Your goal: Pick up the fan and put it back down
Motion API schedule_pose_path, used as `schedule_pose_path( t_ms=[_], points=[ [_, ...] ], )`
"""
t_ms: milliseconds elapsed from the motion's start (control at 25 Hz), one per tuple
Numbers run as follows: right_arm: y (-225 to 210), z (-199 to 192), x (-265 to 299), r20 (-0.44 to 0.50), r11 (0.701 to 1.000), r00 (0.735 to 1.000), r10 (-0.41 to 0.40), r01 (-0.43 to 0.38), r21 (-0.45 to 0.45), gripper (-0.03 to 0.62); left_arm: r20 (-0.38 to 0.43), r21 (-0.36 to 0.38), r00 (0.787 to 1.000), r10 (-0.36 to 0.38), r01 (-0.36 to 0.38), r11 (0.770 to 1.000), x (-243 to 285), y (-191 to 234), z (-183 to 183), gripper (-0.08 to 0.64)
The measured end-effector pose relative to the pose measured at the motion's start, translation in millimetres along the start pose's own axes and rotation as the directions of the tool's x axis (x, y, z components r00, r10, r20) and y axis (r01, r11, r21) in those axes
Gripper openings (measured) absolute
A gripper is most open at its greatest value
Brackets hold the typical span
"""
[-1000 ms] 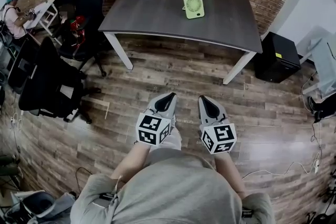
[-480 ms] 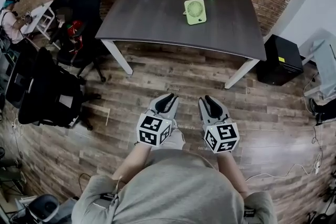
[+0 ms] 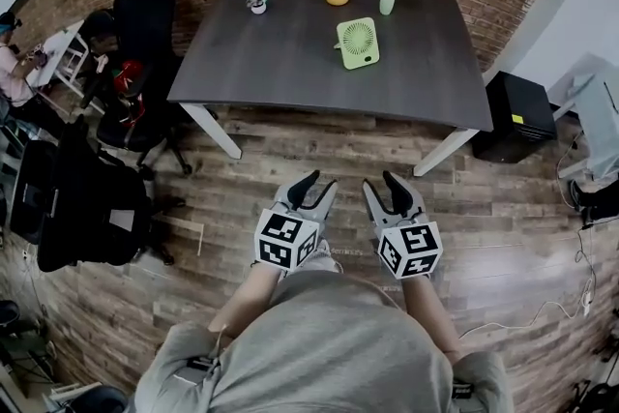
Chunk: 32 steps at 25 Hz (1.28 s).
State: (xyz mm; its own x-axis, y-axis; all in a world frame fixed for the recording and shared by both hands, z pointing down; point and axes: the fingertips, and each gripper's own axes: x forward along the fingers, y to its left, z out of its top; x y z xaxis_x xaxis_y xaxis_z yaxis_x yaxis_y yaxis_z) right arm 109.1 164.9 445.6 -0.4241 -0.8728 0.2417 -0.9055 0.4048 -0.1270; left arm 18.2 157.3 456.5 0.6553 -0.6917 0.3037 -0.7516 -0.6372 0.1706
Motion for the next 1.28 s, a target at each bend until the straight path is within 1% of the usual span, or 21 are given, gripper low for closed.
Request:
schedule_pose_path(
  t_ms=[160,400,760,920,1280],
  points=[
    [-5,10,28,0.006,1.0,1.0,-0.014,0.014,0.001,0.193,0.001,0.017,1.0,-0.017,0.017,1.0,17,21,13,0.17],
    [-16,20,66,0.004,1.0,1.0,-0.016,0.016,-0.011,0.222,0.016,0.023,1.0,-0.014,0.013,1.0,44,53,27,0.183],
    [-28,29,114,0.011,0.999,0.999,-0.031,0.031,-0.013,0.225,0.011,0.033,1.0,-0.024,0.024,0.999,71,90,37,0.183],
    [-30,27,130,0.005,0.999,0.999,-0.033,0.033,-0.004,0.225,0.009,0.02,1.0,-0.026,0.026,0.999,79,106,38,0.183],
    [-37,27,146,-0.022,0.999,0.999,-0.028,0.029,0.018,0.225,0.01,0.008,1.0,0.005,-0.005,1.0,95,124,43,0.183]
  ],
)
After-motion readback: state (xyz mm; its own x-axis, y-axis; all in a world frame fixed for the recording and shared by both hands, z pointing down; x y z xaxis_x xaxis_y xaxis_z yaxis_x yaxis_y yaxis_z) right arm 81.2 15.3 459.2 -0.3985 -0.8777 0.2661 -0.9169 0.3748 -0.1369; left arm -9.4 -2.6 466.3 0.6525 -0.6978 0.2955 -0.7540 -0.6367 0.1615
